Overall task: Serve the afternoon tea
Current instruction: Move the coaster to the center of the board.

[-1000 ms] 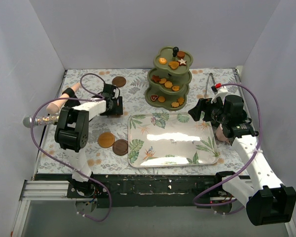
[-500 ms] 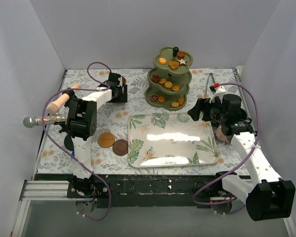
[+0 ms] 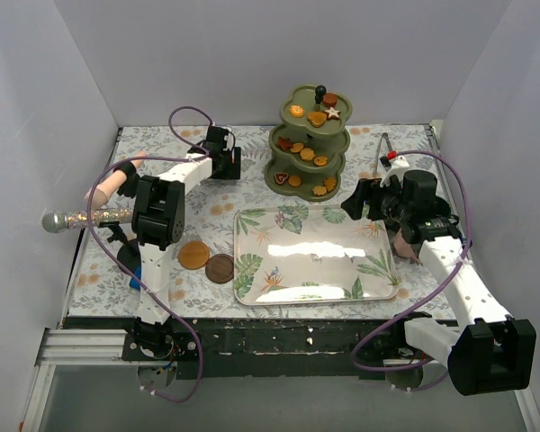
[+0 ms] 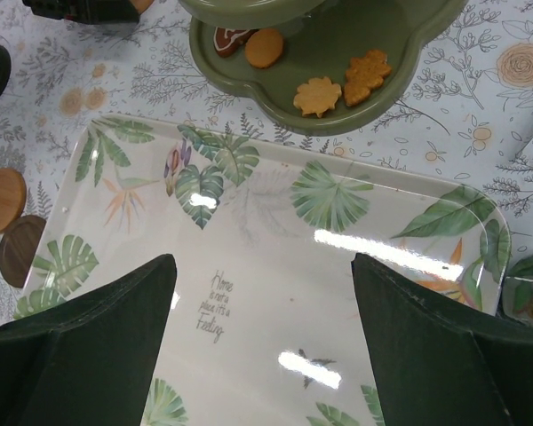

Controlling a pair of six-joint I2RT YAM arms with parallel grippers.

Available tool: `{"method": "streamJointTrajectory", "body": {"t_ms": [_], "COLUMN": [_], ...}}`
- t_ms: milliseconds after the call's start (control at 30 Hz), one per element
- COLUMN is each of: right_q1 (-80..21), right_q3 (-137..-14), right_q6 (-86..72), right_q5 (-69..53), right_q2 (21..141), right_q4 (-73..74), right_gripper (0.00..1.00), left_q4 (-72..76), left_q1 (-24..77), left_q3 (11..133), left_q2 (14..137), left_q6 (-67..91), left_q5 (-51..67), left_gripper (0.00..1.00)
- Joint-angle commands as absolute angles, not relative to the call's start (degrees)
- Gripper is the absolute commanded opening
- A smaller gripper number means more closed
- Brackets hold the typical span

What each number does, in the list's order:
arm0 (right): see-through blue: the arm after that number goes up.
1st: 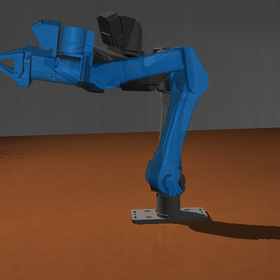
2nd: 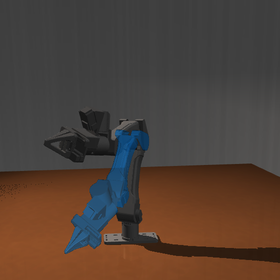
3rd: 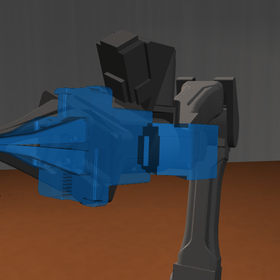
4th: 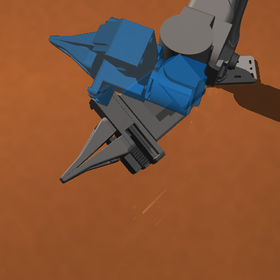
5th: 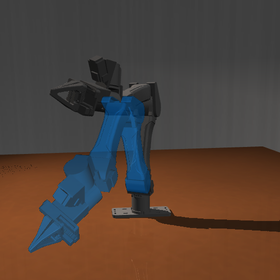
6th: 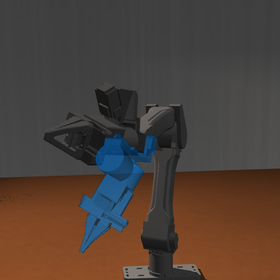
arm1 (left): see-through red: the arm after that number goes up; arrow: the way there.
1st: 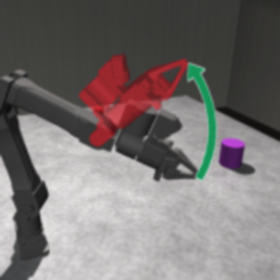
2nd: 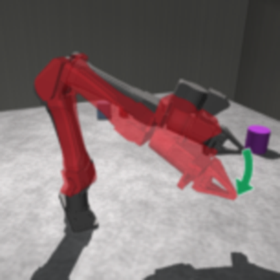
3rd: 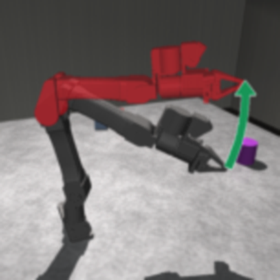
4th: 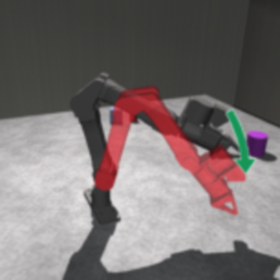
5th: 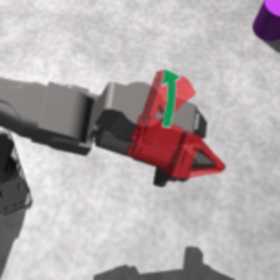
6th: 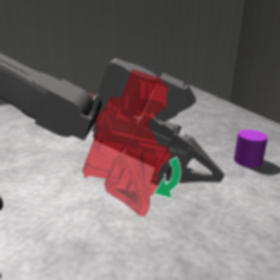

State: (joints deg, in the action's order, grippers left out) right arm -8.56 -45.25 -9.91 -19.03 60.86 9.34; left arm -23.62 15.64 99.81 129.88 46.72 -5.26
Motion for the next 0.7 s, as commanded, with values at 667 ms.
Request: {"method": "streamJointTrajectory", "body": {"t_ms": [667], "right_q1": [-8.8], "right_q3": [-47.9], "right_q6": [-8.5], "right_q5": [-19.2], "right_q2": [60.9], "right_q4": [7.6], "right_gripper": [0.89], "left_q4": [-26.5], "left_q1": [19.7], "left_q3": [99.1], "left_q2": [128.5], "left_q6": [48.2], "left_q5": [-0.6], "left_gripper": [0.92]}}
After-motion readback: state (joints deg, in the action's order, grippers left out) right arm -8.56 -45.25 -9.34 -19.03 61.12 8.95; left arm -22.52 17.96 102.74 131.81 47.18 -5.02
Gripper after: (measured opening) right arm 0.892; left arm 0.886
